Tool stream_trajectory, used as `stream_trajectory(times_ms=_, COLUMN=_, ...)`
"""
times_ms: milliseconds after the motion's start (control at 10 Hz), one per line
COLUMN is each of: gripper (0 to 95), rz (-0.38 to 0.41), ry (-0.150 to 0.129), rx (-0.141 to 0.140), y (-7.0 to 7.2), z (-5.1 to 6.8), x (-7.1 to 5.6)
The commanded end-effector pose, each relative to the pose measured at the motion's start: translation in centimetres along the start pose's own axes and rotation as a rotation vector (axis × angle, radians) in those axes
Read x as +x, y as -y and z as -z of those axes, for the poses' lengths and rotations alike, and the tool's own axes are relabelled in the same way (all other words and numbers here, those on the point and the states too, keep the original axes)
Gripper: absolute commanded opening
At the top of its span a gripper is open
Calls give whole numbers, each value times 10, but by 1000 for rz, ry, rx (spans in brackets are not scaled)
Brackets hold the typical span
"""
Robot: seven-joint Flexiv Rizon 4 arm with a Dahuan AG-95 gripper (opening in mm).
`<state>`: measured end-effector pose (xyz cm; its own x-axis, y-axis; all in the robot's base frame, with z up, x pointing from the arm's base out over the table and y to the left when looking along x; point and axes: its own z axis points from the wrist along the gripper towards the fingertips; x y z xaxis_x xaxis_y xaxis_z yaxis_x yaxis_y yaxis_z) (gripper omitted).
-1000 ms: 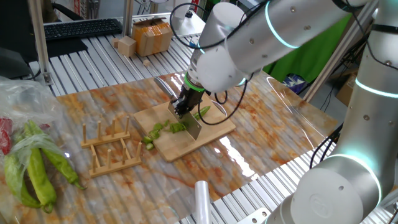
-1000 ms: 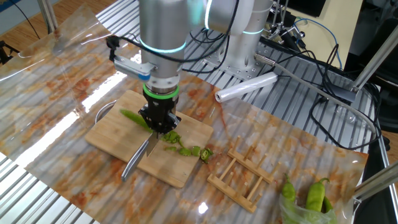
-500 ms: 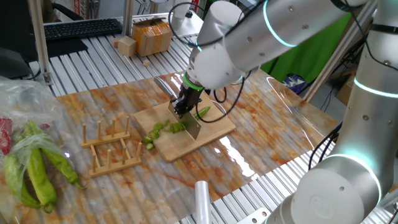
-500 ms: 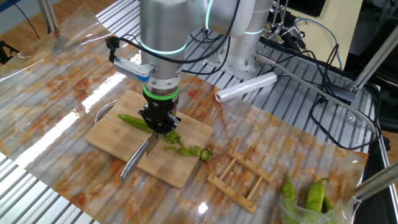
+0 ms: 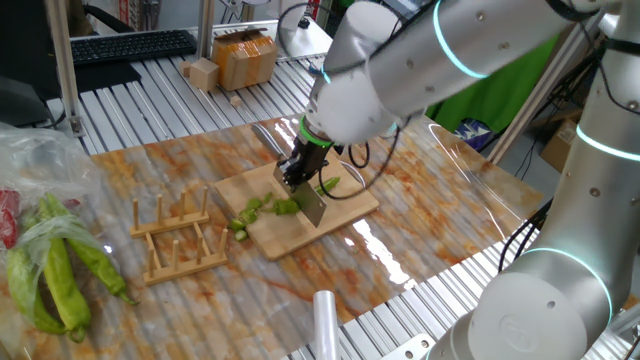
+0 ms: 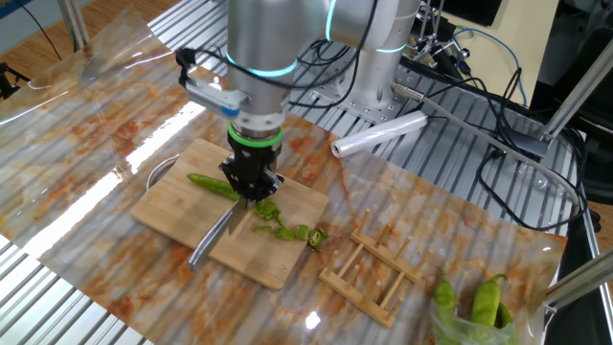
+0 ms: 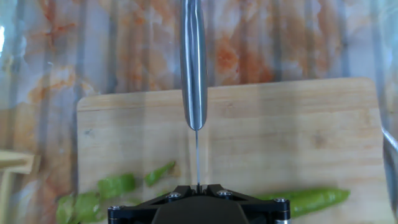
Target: Chop the chili peppers
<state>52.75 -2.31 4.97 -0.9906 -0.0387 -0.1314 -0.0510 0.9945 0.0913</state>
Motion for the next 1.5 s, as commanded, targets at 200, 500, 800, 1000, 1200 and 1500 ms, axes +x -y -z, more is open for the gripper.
stream_trajectory(times_ms=200, gripper=0, rz=1, ry=8, rx=28, y=4, z=-1, x=-15)
stream_trajectory(times_ms=500, gripper=0, rz=13, ry=8, rx=33, y=5, z=0, x=-16)
stream_trajectory(times_ms=800, gripper=0, rz=16, ry=14, rx=34, y=4, z=-1, x=-11)
stream_trajectory(times_ms=1000, gripper=0, rz=17, ry=24, rx=35, y=3, z=-2, x=-8)
stream_trajectory(times_ms=1200, gripper=0, rz=18, ry=27, rx=36, y=3, z=-3, x=-6)
stream_trajectory(times_ms=1500, gripper=0, rz=23, ry=40, rx=38, y=5, z=-16, x=-4)
